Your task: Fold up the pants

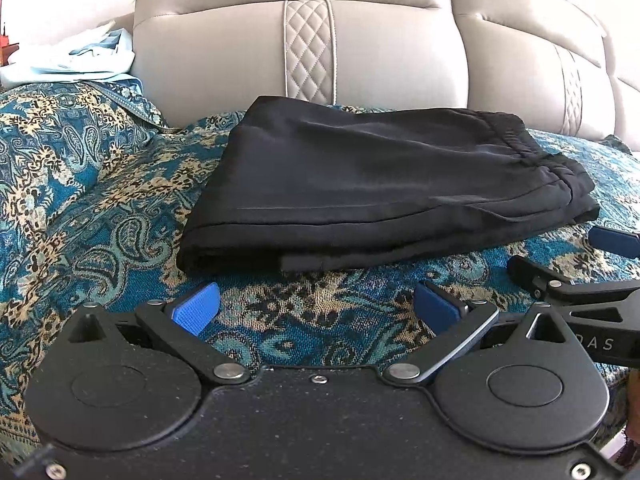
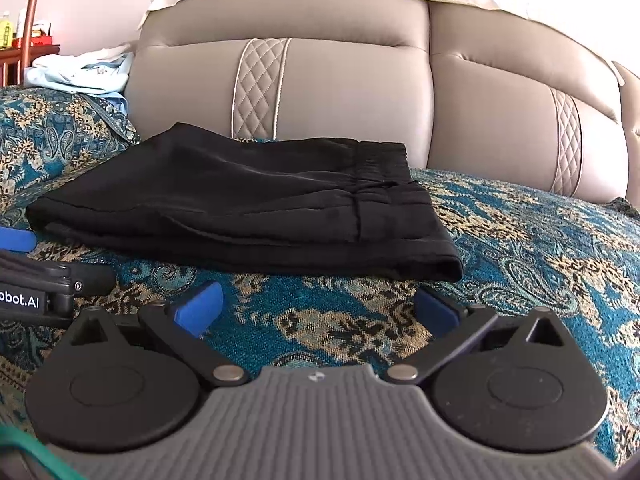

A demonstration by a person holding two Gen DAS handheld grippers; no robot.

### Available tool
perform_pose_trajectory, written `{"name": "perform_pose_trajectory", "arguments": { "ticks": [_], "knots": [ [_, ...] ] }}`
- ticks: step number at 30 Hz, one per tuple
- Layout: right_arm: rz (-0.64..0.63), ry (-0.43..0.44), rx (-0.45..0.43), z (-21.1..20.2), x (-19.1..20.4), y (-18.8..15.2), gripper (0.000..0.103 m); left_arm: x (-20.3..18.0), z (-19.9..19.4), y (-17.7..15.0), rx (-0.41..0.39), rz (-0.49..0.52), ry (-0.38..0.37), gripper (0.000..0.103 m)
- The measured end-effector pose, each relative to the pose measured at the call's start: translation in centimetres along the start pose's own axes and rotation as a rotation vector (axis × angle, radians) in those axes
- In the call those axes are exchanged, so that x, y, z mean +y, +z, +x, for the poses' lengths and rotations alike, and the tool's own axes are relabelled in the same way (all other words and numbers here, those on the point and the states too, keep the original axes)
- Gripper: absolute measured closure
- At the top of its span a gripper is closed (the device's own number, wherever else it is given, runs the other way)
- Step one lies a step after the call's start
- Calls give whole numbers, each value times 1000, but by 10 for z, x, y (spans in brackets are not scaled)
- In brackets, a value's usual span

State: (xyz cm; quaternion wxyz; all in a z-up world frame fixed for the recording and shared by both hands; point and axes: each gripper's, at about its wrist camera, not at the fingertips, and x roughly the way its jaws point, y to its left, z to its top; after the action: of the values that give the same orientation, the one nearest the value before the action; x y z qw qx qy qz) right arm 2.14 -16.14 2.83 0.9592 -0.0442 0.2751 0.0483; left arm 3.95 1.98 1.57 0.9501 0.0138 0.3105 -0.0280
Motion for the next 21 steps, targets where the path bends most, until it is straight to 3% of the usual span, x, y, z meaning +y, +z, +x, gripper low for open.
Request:
{"name": "perform_pose_trajectory", "arguments": {
  "ticks": [21],
  "knots": [
    [-17, -10, -17, -2, 2, -3, 0, 0, -1, -1, -7, 0, 4, 0]
  ]
}}
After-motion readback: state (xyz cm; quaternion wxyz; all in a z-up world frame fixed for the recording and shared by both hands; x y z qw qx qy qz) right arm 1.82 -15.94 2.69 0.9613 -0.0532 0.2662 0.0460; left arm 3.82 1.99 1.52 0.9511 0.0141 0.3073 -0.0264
